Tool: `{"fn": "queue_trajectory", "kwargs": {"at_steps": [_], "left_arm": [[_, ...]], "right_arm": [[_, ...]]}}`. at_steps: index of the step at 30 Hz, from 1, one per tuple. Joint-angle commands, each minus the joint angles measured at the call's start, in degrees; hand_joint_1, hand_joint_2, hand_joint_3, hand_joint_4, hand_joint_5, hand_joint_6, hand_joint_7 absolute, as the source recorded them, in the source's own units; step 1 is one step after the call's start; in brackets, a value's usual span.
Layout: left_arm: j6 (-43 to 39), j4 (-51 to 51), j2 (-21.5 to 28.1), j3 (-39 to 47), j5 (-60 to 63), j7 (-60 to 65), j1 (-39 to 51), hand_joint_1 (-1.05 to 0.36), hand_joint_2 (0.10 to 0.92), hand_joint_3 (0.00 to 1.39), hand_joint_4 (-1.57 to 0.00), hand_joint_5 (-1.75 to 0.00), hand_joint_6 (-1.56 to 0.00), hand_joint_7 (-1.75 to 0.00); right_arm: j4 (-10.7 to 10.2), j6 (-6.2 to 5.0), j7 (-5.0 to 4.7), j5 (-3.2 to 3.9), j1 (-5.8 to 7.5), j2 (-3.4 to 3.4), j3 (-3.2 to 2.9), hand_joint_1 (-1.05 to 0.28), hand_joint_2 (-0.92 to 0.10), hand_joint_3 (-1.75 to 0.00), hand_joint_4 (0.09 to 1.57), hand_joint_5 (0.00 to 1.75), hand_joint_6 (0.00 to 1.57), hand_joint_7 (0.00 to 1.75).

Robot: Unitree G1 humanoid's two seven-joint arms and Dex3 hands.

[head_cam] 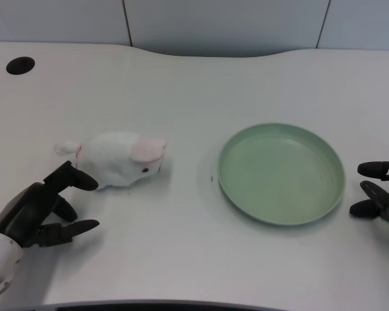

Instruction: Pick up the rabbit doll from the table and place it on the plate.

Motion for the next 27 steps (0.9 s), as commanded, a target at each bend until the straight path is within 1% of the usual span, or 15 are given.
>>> {"fn": "queue_trajectory", "kwargs": {"at_steps": [1, 3, 7, 9, 10, 12, 15, 17, 19, 21, 26, 27], "left_arm": [[0.2, 0.8, 0.5, 0.2, -0.2, -0.4, -0.1, -0.49, 0.921, 0.21, -0.29, -1.37, -0.01, -1.28], [0.3, 0.7, 0.6, 0.2, -0.2, -0.5, -0.1, -0.49, 0.921, 0.21, -0.29, -1.37, -0.01, -1.28], [0.3, 0.7, 0.6, 0.2, -0.2, -0.5, -0.1, -0.5, 0.921, 0.21, -0.31, -1.38, -0.01, -1.28], [0.3, 0.7, 0.6, 0.3, -0.3, -0.5, 0.0, -0.49, 0.921, 0.21, -0.3, -1.38, -0.01, -1.28], [0.2, 0.8, 0.6, 0.2, -0.2, -0.5, -0.1, -0.49, 0.921, 0.21, -0.3, -1.37, -0.01, -1.28], [0.3, 0.7, 0.6, 0.2, -0.2, -0.4, -0.1, -0.5, 0.921, 0.21, -0.3, -1.37, -0.02, -1.28], [0.1, 0.9, 0.5, 0.2, -0.2, -0.3, -0.1, -0.5, 0.921, 0.21, -0.3, -1.37, -0.03, -1.27], [0.0, 0.9, 0.5, 0.3, -0.4, -0.4, -0.1, -0.49, 0.921, 0.21, -0.3, -1.37, -0.03, -1.27], [0.1, 0.9, 0.5, 0.3, -0.4, -0.6, -0.1, -0.5, 0.921, 0.21, -0.3, -1.37, -0.03, -1.27], [0.2, 0.8, 0.5, 0.2, -0.4, -0.7, -0.1, -0.51, 0.921, 0.21, -0.3, -1.37, -0.02, -1.27], [-0.5, 0.3, 1.0, 0.2, -0.3, -0.6, 0.0, -0.49, 0.921, 0.2, -0.29, -1.37, -0.02, -1.27], [-1.0, -0.3, 1.1, 0.3, -0.4, -0.6, 0.0, -0.51, 0.921, 0.22, -0.28, -1.37, -0.01, -1.28]], "right_arm": [[0.3, -0.2, 0.14, 0.56, -0.11, -0.95, -0.47, -0.88, -0.88, 0.0, 0.77, 0.97, 0.51, 0.95], [0.1, -0.16, 0.4, 0.73, -0.08, -0.9, -0.55, -0.88, -0.87, 0.0, 0.78, 0.98, 0.51, 0.95], [0.2, -0.31, 0.24, 0.43, -0.01, -1.0, -0.4, -0.9, -0.87, 0.0, 0.76, 0.97, 0.5, 0.93], [0.4, -0.66, 0.24, 0.43, -0.05, -0.98, -0.45, -0.9, -0.88, 0.0, 0.76, 0.98, 0.5, 0.94], [0.4, -0.56, 0.1, 0.42, -0.07, -0.95, -0.47, -0.89, -0.88, 0.0, 0.76, 0.98, 0.5, 0.94], [0.4, -0.58, 0.36, 0.7, -0.06, -0.88, -0.63, -0.89, -0.87, 0.0, 0.76, 0.98, 0.51, 0.94], [0.1, -0.23, 0.15, 0.52, -0.02, -0.95, -0.49, -0.89, -0.87, 0.0, 0.76, 0.98, 0.51, 0.93], [0.1, -0.31, 0.04, 0.4, -0.02, -0.99, -0.43, -0.89, -0.88, 0.0, 0.76, 0.97, 0.5, 0.93], [0.3, -0.35, 0.15, 0.43, -0.1, -1.02, -0.45, -0.89, -0.88, 0.0, 0.78, 0.97, 0.51, 0.94], [0.4, -0.25, 0.29, 0.63, -0.13, -0.96, -0.58, -0.88, -0.88, 0.0, 0.79, 0.97, 0.52, 0.94], [-0.4, 0.3, -0.76, -0.02, 0.15, -0.68, -0.03, -0.88, -0.88, 0.0, 0.78, 0.97, 0.51, 0.93], [-0.5, 0.34, -0.85, 0.14, 0.14, -0.5, -0.11, -0.88, -0.88, 0.0, 0.78, 0.97, 0.51, 0.93]]}}
